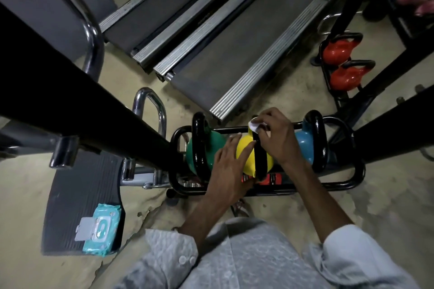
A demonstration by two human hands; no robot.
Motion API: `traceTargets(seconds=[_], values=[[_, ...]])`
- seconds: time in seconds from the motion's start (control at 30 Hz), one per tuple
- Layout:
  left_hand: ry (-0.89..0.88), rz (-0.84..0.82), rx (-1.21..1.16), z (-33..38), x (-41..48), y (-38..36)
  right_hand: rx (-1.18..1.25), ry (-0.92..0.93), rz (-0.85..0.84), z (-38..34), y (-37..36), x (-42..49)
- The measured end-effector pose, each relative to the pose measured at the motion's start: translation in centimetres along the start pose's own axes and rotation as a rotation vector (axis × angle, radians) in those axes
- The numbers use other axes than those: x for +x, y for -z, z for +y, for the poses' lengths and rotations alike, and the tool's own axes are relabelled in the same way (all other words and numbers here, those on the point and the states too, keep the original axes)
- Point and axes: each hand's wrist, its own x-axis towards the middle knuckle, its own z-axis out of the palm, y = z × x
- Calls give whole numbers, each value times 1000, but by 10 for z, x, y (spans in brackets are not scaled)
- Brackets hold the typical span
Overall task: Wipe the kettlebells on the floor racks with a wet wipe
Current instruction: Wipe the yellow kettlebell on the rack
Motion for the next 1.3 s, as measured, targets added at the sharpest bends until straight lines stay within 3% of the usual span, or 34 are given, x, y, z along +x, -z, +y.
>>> traceTargets(seconds=[0.33,0.43,0.6,0.67,0.93,1.13,1.3], values=[[138,-17,-24,9,4,-9,69,-101,6,6,1,6],[142,-1,-25,11,4,-9,175,-266,-13,23,-7,31],[149,5,4,13,3,-8,286,-600,-205,66,-24,58],[160,-3,12,13,3,-7,320,-647,-272,69,-22,60],[179,-23,13,12,4,-7,-142,-141,-574,42,-9,105],[142,20,-10,9,3,-11,-495,-51,-1061,12,-23,153],[157,25,-35,8,2,-13,-669,-70,-1153,-6,-35,163]])
